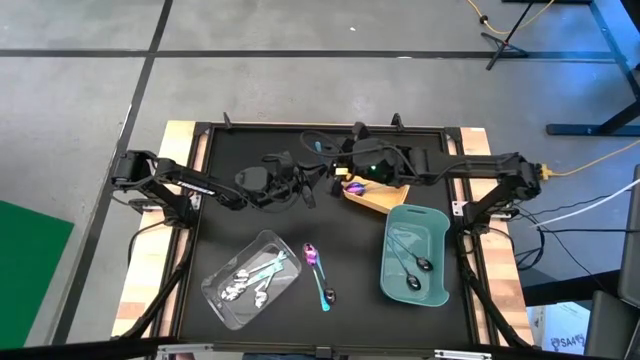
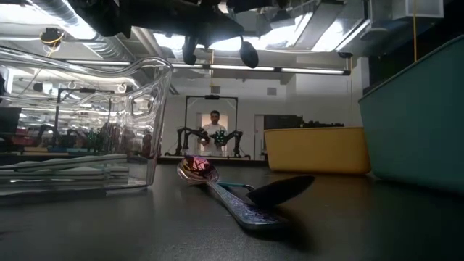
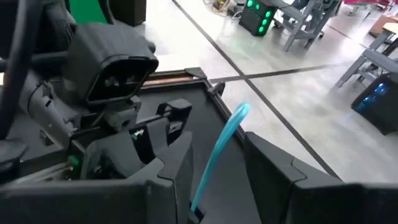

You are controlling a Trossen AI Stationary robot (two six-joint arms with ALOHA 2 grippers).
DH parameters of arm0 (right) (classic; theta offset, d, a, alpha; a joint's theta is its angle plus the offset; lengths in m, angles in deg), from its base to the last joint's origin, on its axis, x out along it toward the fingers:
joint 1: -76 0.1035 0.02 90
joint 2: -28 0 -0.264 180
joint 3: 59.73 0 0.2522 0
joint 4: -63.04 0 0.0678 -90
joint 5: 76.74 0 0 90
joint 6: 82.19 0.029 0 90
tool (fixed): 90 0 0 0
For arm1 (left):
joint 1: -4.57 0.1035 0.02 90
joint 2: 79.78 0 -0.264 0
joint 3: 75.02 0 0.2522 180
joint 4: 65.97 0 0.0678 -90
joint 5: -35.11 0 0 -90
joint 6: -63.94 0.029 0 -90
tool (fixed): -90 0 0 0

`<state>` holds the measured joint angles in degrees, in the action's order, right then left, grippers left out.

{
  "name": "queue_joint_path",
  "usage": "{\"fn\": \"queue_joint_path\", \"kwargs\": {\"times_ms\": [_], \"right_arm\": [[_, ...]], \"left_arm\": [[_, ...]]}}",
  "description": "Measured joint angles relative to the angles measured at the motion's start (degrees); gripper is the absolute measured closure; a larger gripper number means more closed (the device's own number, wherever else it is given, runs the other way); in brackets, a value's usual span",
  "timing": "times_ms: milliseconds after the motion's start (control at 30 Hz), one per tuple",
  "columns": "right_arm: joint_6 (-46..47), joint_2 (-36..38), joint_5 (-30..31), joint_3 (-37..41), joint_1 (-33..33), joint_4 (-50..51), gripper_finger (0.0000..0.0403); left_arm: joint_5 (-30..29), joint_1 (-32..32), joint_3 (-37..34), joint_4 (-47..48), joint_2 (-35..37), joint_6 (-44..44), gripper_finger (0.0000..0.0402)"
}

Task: Sort silverware by color (type)
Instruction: Put the blue spoon into the blue bin

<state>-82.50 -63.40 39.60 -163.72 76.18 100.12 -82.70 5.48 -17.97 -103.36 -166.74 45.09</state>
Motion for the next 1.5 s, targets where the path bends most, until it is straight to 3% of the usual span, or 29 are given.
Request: {"fn": "queue_joint_path", "kwargs": {"times_ms": [400, 867, 1500], "right_arm": [[0.0, -0.6, -0.5, 0.0, 0.0, -0.4, 0.0279], [0.0, -0.6, -0.6, 0.0, 0.0, -0.9, 0.0398], [-0.5, -0.6, -0.6, 0.0, 0.0, -0.9, 0.0401]], "left_arm": [[0.1, -0.3, 0.0, 0.0, 0.0, 0.1, 0.0389], [0.1, -0.2, 0.0, 0.1, 0.0, 0.2, 0.0389], [-0.1, -0.2, 0.0, 0.1, 0.0, -0.1, 0.0367]]}}
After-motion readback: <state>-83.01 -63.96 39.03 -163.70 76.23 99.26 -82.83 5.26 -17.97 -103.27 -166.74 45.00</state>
